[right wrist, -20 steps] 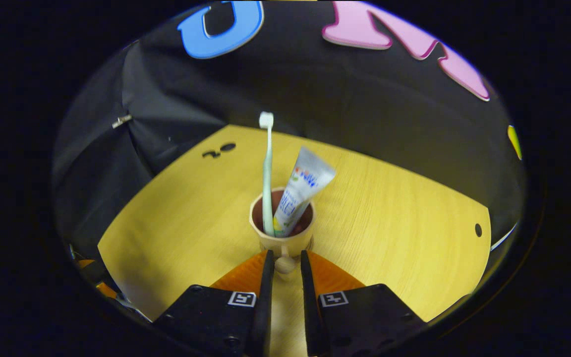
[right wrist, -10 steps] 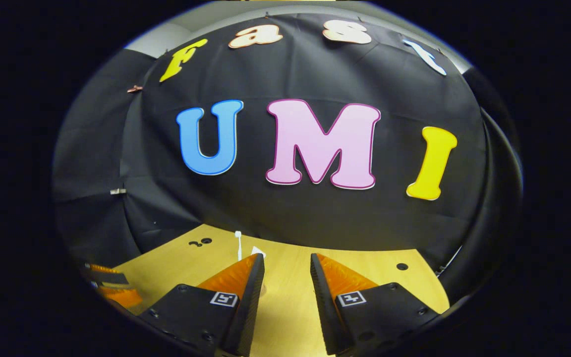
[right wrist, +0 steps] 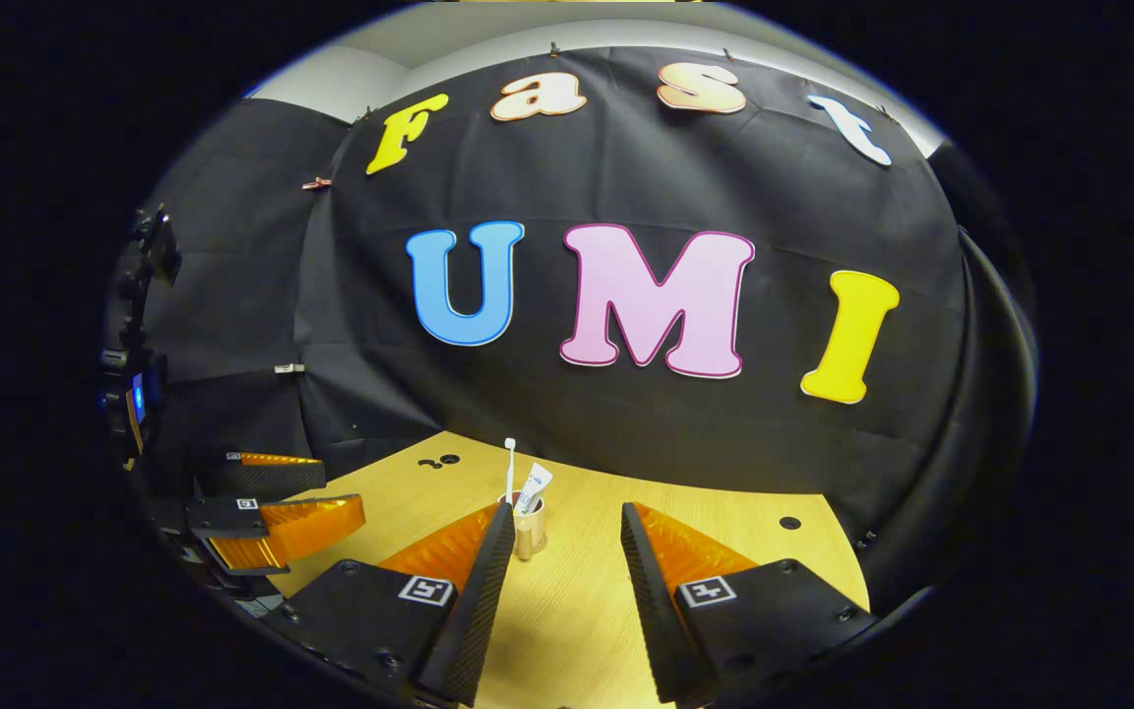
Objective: Put the toothbrush and toothpaste on the desktop into the cup, then pick up the cup and place it on the coaster on the desktop.
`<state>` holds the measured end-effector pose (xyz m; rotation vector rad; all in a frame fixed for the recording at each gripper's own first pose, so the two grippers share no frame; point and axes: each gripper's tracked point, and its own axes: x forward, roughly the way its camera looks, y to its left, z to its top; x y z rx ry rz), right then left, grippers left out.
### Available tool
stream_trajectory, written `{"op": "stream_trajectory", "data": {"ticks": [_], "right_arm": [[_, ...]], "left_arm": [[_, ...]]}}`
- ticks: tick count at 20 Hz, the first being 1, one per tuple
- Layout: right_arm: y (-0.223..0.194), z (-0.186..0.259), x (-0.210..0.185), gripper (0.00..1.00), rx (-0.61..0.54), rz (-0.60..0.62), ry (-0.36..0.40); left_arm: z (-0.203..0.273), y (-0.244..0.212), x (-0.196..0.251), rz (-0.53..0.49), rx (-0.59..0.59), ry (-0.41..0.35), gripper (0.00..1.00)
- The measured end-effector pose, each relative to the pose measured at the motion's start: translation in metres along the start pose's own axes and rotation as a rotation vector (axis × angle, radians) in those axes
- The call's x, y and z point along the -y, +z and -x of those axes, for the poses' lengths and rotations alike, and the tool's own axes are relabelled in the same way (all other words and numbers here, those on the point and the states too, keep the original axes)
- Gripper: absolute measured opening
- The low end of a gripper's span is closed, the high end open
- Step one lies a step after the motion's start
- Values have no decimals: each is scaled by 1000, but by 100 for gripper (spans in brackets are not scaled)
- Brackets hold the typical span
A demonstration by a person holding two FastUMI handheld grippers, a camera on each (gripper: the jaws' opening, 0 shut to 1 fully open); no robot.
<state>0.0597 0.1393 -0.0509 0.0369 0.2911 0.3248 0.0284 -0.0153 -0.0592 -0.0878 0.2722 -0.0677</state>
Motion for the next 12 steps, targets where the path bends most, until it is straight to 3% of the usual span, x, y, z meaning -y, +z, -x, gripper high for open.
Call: {"op": "stream_trajectory", "data": {"ticks": [5, 12], "right_arm": [[-13, 12, -9, 78, -40, -88, 58], [-15, 18, -4, 79, -31, -105, 46]], "left_arm": [[4, 0, 13, -48, -9, 23, 90], [7, -4, 16, -49, -33, 25, 90]]}}
